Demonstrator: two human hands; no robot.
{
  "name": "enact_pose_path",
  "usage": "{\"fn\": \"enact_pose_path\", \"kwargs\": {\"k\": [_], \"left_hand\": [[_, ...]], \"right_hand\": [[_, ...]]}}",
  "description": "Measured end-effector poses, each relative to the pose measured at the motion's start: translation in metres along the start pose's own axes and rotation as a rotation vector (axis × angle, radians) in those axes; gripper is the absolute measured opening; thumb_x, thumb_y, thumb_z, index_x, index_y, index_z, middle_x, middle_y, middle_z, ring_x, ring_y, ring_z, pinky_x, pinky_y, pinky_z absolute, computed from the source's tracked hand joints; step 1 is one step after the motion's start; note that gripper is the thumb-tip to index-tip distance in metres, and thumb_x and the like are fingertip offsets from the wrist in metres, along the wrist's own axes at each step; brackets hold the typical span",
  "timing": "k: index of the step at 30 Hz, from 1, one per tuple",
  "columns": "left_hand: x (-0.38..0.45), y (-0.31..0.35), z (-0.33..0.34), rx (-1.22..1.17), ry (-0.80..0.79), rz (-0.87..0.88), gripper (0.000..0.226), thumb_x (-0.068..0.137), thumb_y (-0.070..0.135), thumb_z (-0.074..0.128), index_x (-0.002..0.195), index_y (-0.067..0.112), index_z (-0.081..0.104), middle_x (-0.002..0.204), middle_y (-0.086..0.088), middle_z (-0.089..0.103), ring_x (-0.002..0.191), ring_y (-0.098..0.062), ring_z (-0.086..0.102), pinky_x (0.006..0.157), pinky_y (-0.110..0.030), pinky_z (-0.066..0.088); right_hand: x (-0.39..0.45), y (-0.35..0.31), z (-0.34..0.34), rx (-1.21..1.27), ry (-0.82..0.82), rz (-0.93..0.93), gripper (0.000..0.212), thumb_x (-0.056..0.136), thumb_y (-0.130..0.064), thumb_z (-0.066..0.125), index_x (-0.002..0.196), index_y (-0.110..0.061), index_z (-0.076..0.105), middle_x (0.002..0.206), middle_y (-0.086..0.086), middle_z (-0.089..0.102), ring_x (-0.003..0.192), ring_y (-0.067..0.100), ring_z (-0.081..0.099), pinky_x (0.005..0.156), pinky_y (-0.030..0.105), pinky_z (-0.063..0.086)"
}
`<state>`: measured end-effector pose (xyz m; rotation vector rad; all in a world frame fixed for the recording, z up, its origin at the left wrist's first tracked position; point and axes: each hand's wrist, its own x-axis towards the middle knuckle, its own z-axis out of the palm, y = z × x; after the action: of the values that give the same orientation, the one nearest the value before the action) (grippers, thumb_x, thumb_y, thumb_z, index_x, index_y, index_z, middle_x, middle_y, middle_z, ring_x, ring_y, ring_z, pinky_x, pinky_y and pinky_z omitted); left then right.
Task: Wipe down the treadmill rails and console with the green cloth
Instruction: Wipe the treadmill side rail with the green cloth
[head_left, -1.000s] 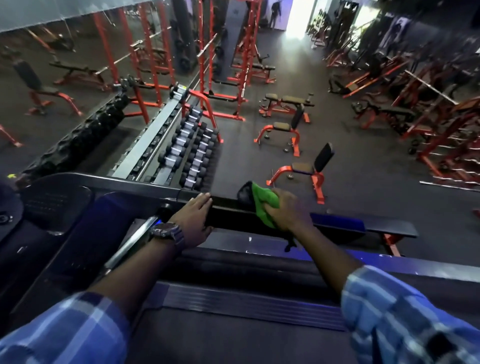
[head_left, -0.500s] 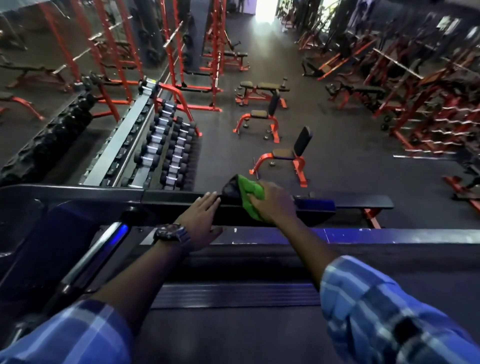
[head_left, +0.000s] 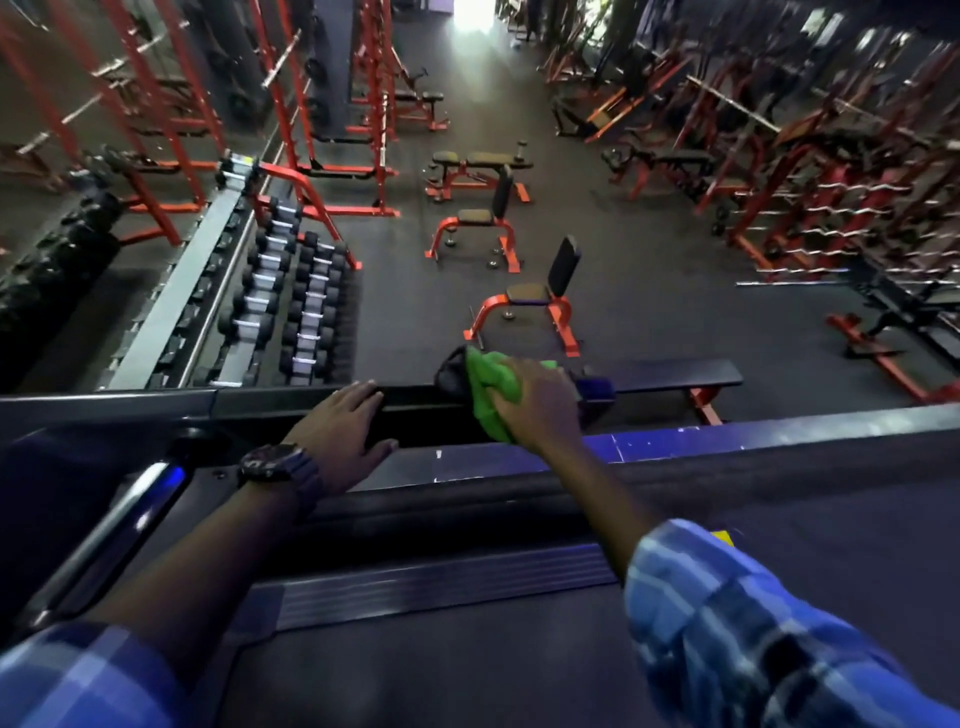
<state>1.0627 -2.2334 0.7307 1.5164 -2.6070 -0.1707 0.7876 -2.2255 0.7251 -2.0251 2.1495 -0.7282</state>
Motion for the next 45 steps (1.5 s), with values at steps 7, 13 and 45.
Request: {"fn": "enact_pose_path", "kwargs": {"k": [7,13,45], "left_hand": [[-0.015,-0.027,-0.004,0.123,0.06,-0.104,0.08,0.078,0.064,0.041,0.135,0.009,0.046,0.144,-0.013,0.043,0.132,-0.034,0.039,0.109,-0.046,0.032],[-0.022,-0.027,-0.001,0.155,0.002,-0.19,0.085,0.074,0.059,0.048,0.138,0.004,0.038,0.144,-0.019,0.039,0.134,-0.038,0.034,0.111,-0.049,0.027],[0.056,0.118,0.035,0.078,0.0,0.211,0.078,0.083,0.055,0.048,0.145,0.013,0.028,0.155,-0.003,0.024,0.143,-0.024,0.019,0.117,-0.042,0.014]], "right_hand": [[-0.019,0.096,-0.019,0.073,0.03,-0.104,0.047,0.075,-0.032,0.058,0.121,-0.027,0.063,0.125,-0.006,0.063,0.119,0.02,0.057,0.102,0.043,0.044],[0.01,-0.002,0.01,-0.145,0.088,0.184,0.042,0.072,-0.044,0.054,0.107,-0.025,0.068,0.102,0.003,0.07,0.094,0.033,0.065,0.081,0.04,0.053],[-0.026,0.065,-0.017,0.08,-0.05,-0.14,0.042,0.073,-0.022,0.058,0.114,-0.02,0.068,0.119,0.003,0.067,0.11,0.025,0.059,0.096,0.036,0.045]]}}
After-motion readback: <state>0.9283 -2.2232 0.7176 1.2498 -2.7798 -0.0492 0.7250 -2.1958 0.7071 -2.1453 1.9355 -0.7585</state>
